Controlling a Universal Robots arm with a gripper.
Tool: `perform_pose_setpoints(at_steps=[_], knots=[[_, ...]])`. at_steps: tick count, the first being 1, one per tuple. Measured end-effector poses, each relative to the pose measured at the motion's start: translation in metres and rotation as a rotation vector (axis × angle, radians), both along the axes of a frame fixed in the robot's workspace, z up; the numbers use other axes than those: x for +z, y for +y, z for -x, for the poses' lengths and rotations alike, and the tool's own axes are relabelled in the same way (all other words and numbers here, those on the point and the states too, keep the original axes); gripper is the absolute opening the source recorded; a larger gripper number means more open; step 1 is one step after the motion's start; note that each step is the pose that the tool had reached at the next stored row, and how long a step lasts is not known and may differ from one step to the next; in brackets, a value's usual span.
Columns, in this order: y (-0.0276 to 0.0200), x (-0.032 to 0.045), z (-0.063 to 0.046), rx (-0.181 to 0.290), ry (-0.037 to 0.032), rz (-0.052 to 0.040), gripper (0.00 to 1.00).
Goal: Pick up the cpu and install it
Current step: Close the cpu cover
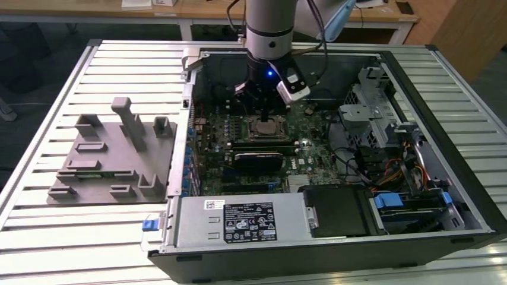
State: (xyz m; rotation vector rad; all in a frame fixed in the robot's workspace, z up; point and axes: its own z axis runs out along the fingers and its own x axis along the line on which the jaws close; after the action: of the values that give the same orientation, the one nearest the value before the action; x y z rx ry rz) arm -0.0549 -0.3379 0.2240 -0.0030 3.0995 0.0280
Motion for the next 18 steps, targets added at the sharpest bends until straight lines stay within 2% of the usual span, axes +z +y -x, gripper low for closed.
perform_pose_setpoints(at_steps=[6, 12, 18], knots=[[0.0009, 0.0000, -0.0097, -0.010, -0.0001, 0.0000, 0.11], [0.0010, -0.0007, -0.0098, -0.097, 0.0001, 0.0002, 0.11], [0.0010, -0.0008, -0.0098, -0.100, 0.0000, 0.0000, 0.11]])
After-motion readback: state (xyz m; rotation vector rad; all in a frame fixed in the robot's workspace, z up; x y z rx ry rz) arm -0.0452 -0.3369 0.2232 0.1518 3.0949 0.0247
